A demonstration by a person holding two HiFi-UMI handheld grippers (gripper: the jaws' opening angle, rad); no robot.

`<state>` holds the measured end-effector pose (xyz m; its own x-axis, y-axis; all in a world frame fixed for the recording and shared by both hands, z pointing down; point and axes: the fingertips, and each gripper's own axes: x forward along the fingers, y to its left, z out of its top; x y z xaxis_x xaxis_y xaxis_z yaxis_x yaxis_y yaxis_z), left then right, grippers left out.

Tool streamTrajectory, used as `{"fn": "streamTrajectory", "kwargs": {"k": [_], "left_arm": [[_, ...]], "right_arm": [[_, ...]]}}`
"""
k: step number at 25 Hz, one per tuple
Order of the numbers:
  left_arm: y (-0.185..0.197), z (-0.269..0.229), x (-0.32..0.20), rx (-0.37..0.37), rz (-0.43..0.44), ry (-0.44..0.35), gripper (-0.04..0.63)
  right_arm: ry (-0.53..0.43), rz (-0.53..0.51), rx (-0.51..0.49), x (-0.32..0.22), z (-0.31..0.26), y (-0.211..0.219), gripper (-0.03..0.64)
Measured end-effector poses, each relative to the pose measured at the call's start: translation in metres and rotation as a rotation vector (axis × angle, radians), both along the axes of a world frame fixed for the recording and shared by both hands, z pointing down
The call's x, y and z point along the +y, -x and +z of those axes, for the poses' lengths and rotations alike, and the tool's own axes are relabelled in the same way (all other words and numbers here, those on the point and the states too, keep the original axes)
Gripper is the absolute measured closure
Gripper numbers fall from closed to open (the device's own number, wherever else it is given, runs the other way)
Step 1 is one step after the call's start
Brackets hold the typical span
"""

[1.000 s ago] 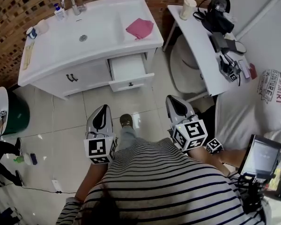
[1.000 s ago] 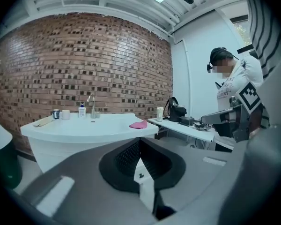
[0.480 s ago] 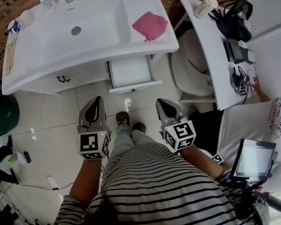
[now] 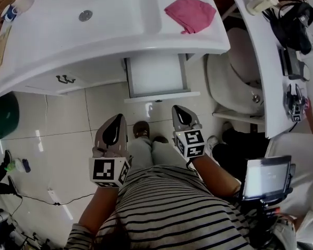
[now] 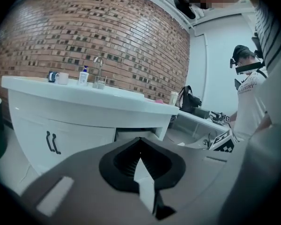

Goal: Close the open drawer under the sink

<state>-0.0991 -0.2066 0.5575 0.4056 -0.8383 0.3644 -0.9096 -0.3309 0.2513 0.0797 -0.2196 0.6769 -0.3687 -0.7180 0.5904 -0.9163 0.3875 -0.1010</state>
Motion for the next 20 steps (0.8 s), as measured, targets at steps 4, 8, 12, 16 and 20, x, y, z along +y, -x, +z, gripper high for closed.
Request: {"fn": "streamTrajectory", "kwargs": {"k": [4, 8, 12, 16, 20], "left_arm": [[-0.006, 0.026, -0.004, -0.009, 0.017, 0.038, 0.583], [-0.006, 0.032, -0.011, -0.021, 0.02, 0.06, 0.583], [-0.006, 0.031, -0.02, -0.032, 0.028, 0.066, 0.583], [-0.004, 0.033, -0.03, -0.037, 0.03, 0.072, 0.583], [-0.004, 0.037, -0.038, -0.034, 0.024, 0.08, 0.583]], "right_arm": [[-0.031, 0.015, -0.017, -0.013, 0.011, 0.0, 0.62], [-0.048, 0.013, -0.031, -0.023, 0.01, 0.004, 0.62], [-0.045, 0.018, -0.04, -0.03, 0.009, 0.005, 0.62], [-0.047, 0.013, -0.04, -0.042, 0.009, 0.007, 0.62], [-0.055, 0.017, -0.046, -0.062, 0.009, 0.008, 0.62]]}}
